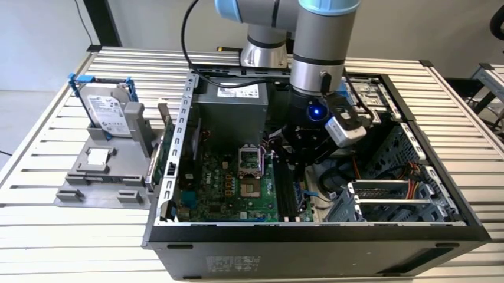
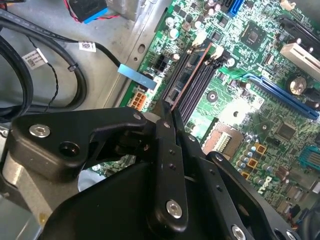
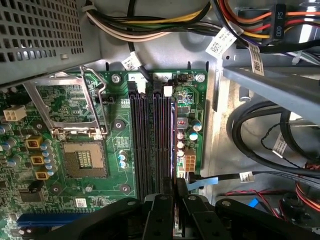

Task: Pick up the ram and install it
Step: 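Insert the ram into the slot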

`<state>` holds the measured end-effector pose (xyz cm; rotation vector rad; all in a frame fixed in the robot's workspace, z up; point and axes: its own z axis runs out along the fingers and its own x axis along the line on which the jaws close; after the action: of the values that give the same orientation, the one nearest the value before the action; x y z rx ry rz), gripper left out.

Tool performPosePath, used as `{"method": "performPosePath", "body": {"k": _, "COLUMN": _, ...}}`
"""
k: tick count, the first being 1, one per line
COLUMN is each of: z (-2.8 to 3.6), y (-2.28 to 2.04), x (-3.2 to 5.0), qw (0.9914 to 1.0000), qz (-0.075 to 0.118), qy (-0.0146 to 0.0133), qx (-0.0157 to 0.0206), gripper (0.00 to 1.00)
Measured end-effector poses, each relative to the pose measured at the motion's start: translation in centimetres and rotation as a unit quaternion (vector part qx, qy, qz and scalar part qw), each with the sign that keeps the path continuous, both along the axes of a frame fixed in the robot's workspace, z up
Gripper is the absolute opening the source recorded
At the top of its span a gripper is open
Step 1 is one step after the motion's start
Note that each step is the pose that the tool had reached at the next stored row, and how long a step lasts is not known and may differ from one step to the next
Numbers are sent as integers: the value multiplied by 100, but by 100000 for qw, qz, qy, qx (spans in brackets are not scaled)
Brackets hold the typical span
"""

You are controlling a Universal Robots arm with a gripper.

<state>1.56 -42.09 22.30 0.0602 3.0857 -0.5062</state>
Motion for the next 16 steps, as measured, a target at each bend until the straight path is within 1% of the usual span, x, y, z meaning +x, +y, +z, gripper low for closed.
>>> {"method": "performPosePath", "body": {"k": 2, "z": -1, "y": 4, "x": -4, "qw": 100000, "qz": -6, "qy": 4, "qx": -32, "gripper": 0}}
{"method": "performPosePath", "body": {"k": 4, "z": -6, "y": 31, "x": -5, "qw": 100000, "qz": -4, "qy": 3, "qx": -27, "gripper": 0}}
{"method": "performPosePath", "body": {"k": 6, "z": -7, "y": 44, "x": -4, "qw": 100000, "qz": -1, "qy": 1, "qx": -38, "gripper": 0}}
{"method": "performPosePath", "body": {"k": 16, "z": -5, "y": 15, "x": -2, "qw": 100000, "qz": -3, "qy": 3, "qx": -2, "gripper": 0}}
